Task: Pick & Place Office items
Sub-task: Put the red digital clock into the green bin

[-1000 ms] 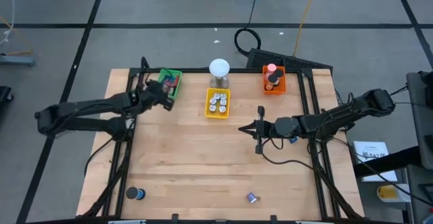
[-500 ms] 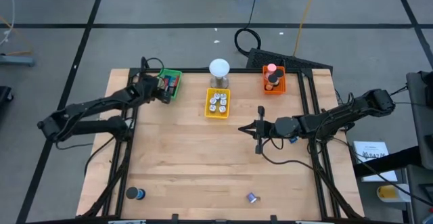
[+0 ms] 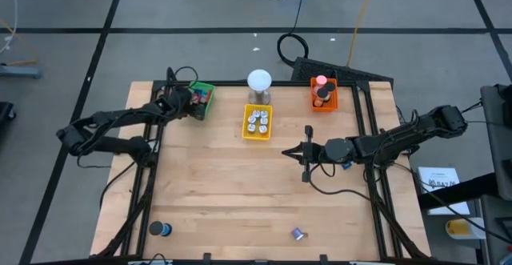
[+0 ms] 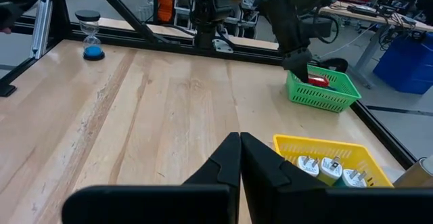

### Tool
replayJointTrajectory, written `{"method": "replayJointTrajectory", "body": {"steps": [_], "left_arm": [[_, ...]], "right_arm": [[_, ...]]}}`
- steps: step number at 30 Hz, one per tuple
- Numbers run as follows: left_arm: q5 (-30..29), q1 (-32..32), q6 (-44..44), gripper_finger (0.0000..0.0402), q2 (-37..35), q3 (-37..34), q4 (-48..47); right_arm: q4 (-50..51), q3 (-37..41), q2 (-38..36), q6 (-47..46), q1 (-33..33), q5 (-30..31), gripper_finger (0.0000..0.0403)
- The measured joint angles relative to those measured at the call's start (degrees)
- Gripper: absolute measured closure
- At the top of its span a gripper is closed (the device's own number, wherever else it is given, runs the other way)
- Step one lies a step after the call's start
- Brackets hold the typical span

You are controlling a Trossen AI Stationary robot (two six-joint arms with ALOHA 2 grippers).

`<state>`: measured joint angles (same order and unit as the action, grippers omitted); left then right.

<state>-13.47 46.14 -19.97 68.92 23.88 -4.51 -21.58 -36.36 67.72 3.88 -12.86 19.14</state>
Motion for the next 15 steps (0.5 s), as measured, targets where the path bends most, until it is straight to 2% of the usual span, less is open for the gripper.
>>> {"method": "replayJointTrajectory", "body": {"steps": [10,15], "left_arm": [[0.8,-0.1,2.6,0.0221,-0.6,0.1,-2.5],[1.1,-0.1,3.6,0.0197,-2.8,1.9,-8.0]], "right_arm": [[0.0,0.0,0.0,0.0,0.0,0.0,0.0402],[0.0,0.0,0.0,0.0,0.0,0.0,0.0402]]}}
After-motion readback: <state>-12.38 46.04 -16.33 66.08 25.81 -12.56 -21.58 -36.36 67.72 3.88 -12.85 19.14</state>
